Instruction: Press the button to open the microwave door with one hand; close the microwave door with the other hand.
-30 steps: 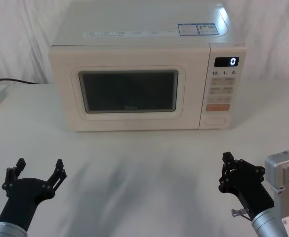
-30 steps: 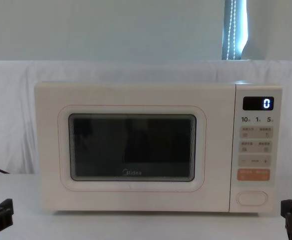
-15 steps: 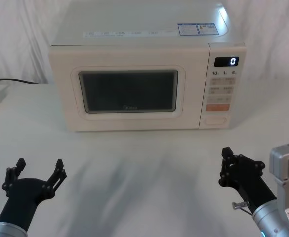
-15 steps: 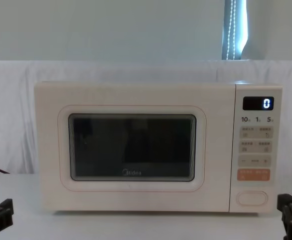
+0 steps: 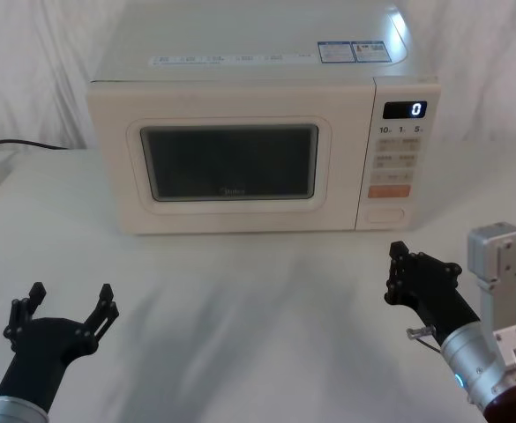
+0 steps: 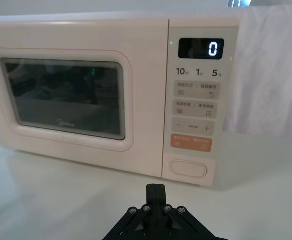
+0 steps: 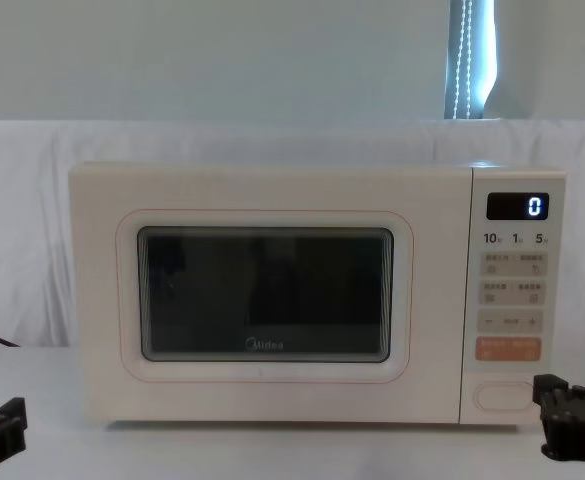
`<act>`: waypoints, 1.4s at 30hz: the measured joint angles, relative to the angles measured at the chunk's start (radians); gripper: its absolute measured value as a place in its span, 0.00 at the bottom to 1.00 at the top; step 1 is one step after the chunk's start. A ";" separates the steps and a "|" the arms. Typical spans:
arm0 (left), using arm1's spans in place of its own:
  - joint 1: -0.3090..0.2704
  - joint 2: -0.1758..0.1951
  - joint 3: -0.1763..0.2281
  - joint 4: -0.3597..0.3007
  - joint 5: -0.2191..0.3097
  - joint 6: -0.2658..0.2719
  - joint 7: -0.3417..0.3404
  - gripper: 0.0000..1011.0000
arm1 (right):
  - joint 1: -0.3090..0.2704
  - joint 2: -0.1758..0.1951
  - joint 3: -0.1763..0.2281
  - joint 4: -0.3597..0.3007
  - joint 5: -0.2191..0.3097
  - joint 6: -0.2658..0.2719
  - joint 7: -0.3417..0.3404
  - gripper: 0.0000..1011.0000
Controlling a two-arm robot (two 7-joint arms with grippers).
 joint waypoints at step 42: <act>0.000 0.000 0.000 0.000 0.000 0.000 0.000 0.99 | 0.356 -0.092 0.035 0.525 -0.037 -0.140 0.026 0.00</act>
